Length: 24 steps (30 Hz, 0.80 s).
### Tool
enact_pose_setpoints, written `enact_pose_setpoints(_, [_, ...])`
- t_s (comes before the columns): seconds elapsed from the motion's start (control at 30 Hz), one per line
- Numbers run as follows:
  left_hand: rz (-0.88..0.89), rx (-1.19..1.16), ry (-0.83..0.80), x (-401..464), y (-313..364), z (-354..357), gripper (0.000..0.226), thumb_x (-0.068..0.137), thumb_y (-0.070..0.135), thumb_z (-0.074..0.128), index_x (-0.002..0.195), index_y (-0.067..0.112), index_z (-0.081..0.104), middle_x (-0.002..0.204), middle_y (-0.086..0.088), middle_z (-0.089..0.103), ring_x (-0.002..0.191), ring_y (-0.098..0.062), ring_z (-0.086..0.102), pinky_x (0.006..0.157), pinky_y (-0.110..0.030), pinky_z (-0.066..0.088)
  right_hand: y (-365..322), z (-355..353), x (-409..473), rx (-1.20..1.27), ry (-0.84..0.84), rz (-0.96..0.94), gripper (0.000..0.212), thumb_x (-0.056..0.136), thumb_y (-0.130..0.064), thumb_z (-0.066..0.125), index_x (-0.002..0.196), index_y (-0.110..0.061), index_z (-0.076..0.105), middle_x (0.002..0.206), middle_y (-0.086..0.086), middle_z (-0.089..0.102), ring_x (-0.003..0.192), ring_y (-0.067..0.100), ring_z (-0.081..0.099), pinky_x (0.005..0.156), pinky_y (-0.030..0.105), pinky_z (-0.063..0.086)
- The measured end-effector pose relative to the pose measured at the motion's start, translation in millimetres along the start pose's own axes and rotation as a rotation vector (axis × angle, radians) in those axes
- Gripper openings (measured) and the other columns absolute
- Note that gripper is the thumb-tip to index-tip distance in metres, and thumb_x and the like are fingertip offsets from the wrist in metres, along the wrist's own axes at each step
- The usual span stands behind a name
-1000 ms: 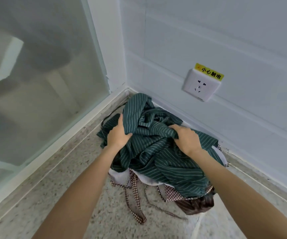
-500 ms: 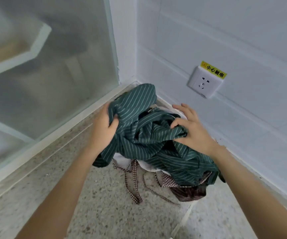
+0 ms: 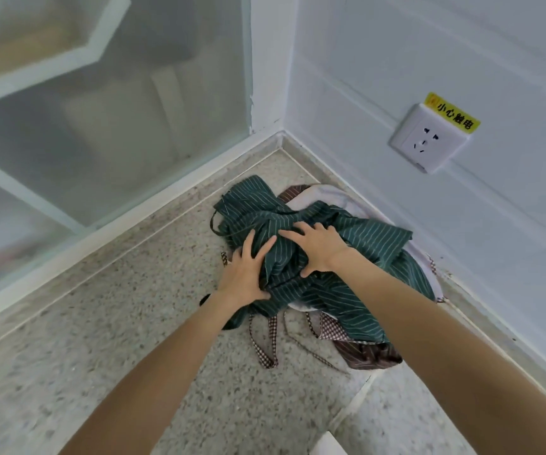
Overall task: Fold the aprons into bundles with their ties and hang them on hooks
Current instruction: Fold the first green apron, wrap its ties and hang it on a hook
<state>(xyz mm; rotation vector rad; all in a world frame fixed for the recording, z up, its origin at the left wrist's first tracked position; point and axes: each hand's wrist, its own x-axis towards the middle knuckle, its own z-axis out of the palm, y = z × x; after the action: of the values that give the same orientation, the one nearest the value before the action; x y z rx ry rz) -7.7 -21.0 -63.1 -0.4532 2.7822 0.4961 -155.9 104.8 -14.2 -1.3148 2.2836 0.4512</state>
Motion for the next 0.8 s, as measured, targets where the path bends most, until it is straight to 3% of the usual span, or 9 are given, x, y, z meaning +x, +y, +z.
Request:
enact_pose_setpoints(0.1, [0.079, -0.078, 0.132, -2, -4, -7, 0.099, 0.076, 0.036, 0.072, 0.145, 0.044, 0.002, 0.150, -0.004, 0.018, 0.116, -0.032, 0.048, 0.079, -0.043, 0.052, 2, -6, -8, -0.008, 0.143, -0.001, 0.070, 0.085, -0.034, 0.065, 0.144, -0.035, 0.027, 0.139, 0.008, 0.041, 0.121, 0.032, 0.043, 0.097, 0.043, 0.040])
enact_pose_setpoints(0.2, [0.163, -0.187, 0.280, -17, -1, -31, 0.090, 0.075, 0.027, 0.073, 0.146, 0.035, 0.017, 0.141, -0.004, 0.033, 0.108, -0.024, 0.054, 0.069, -0.036, 0.054, 6, -26, -33, 0.066, 0.384, -0.028, 0.055, 0.084, -0.021, 0.063, 0.135, -0.029, 0.045, 0.128, 0.008, 0.052, 0.117, 0.030, 0.048, 0.095, 0.041, 0.041])
enact_pose_setpoints(0.3, [0.196, -0.284, 0.440, -47, 9, -67, 0.092, 0.073, 0.024, 0.075, 0.146, 0.033, 0.021, 0.143, -0.003, 0.033, 0.106, -0.014, 0.051, 0.073, -0.022, 0.051, 8, -55, -75, 0.167, 0.622, -0.065, 0.051, 0.078, -0.020, 0.072, 0.127, -0.025, 0.056, 0.120, 0.008, 0.058, 0.112, 0.030, 0.053, 0.088, 0.041, 0.046])
enact_pose_setpoints(0.37, [0.182, -0.348, 0.528, -70, 19, -90, 0.092, 0.072, 0.023, 0.077, 0.145, 0.034, 0.022, 0.146, -0.001, 0.029, 0.107, -0.005, 0.043, 0.077, -0.008, 0.039, 4, -72, -106, 0.216, 0.748, -0.077, 0.048, 0.077, -0.021, 0.073, 0.123, -0.024, 0.060, 0.116, 0.008, 0.060, 0.108, 0.029, 0.054, 0.081, 0.039, 0.047])
enact_pose_setpoints(0.5, [0.133, -0.523, 0.692, -128, 45, -124, 0.087, 0.070, 0.017, 0.078, 0.142, 0.028, 0.031, 0.140, 0.000, 0.038, 0.120, -0.007, 0.039, 0.098, -0.026, 0.033, -6, -83, -180, 0.455, 0.955, -0.099, 0.043, 0.072, -0.020, 0.077, 0.113, -0.023, 0.064, 0.103, 0.001, 0.064, 0.092, 0.021, 0.060, 0.074, 0.032, 0.048])
enact_pose_setpoints(0.6, [0.091, -0.660, 0.715, -176, 65, -128, 0.076, 0.073, 0.012, 0.077, 0.136, 0.028, 0.038, 0.123, 0.011, 0.053, 0.110, -0.005, 0.050, 0.097, -0.028, 0.039, -23, -62, -230, 0.716, 0.952, -0.145, 0.039, 0.072, -0.019, 0.078, 0.108, -0.024, 0.065, 0.101, -0.009, 0.063, 0.093, 0.011, 0.059, 0.082, 0.015, 0.043])
enact_pose_setpoints(0.67, [0.092, -0.652, 0.691, -199, 73, -126, 0.059, 0.076, 0.012, 0.073, 0.128, 0.025, 0.048, 0.114, 0.011, 0.058, 0.104, -0.006, 0.053, 0.094, -0.027, 0.042, -35, -42, -250, 0.861, 0.897, -0.130, 0.043, 0.073, -0.020, 0.078, 0.113, -0.025, 0.062, 0.105, -0.009, 0.062, 0.098, 0.009, 0.057, 0.088, 0.018, 0.042])
enact_pose_setpoints(0.73, [0.100, -0.591, 0.679, -243, 89, -106, 0.046, 0.080, 0.011, 0.070, 0.122, 0.022, 0.055, 0.110, 0.011, 0.060, 0.099, -0.001, 0.053, 0.090, -0.015, 0.040, -51, -3, -287, 0.885, 0.825, -0.152, 0.052, 0.076, -0.027, 0.075, 0.123, -0.030, 0.053, 0.107, -0.007, 0.061, 0.092, 0.009, 0.058, 0.084, 0.023, 0.044])
enact_pose_setpoints(0.8, [0.117, -0.580, 0.641, -284, 97, -81, 0.042, 0.081, 0.009, 0.069, 0.118, 0.025, 0.056, 0.106, 0.018, 0.061, 0.094, 0.005, 0.054, 0.083, 0.000, 0.035, -67, 33, -316, 0.878, 0.706, -0.200, 0.063, 0.079, -0.035, 0.071, 0.134, -0.033, 0.041, 0.105, -0.005, 0.056, 0.067, 0.003, 0.056, 0.070, 0.015, 0.040])
